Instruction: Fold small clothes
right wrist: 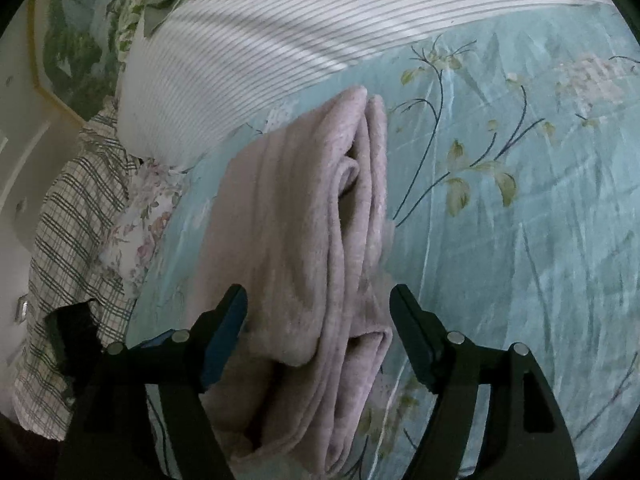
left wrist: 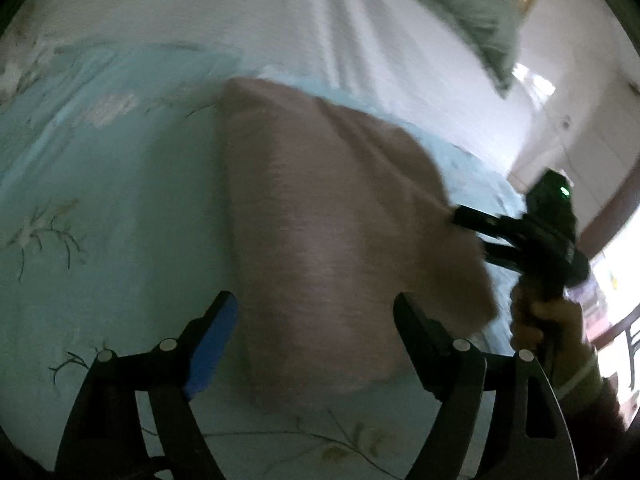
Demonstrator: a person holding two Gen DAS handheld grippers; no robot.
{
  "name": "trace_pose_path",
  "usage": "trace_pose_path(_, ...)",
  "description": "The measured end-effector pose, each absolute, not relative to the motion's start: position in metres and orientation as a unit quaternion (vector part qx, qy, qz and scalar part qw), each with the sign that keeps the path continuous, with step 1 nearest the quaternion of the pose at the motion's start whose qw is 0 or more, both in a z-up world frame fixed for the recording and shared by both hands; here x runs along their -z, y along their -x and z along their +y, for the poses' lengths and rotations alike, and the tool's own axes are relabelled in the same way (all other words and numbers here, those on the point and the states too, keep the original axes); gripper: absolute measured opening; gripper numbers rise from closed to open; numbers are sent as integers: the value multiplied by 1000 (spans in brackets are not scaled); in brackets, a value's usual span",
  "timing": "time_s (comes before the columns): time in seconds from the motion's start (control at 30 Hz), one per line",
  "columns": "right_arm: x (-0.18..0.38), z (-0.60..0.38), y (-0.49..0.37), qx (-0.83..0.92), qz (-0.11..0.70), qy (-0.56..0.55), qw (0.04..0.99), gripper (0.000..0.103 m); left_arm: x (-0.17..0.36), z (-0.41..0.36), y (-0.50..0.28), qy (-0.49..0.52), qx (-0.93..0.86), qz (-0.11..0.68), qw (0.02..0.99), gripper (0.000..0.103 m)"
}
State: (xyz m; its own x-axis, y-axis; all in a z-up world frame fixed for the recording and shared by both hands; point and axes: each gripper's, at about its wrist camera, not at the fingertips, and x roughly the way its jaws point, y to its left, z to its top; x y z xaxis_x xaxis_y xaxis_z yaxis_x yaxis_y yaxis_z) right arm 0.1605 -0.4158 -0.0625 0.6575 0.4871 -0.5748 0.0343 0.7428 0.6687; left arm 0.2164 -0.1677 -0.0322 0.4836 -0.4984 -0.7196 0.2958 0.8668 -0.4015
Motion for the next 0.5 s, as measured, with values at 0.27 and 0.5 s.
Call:
trace_pose_path(0.27,79,-410,-191,-154,406,-350,830,75,64,-164,-272,167,227,491,824,81)
trace_pose_path(0.5,95,-402,-220,-163,423,-385,804,43,87,-169,-327,219,269,496,796,62)
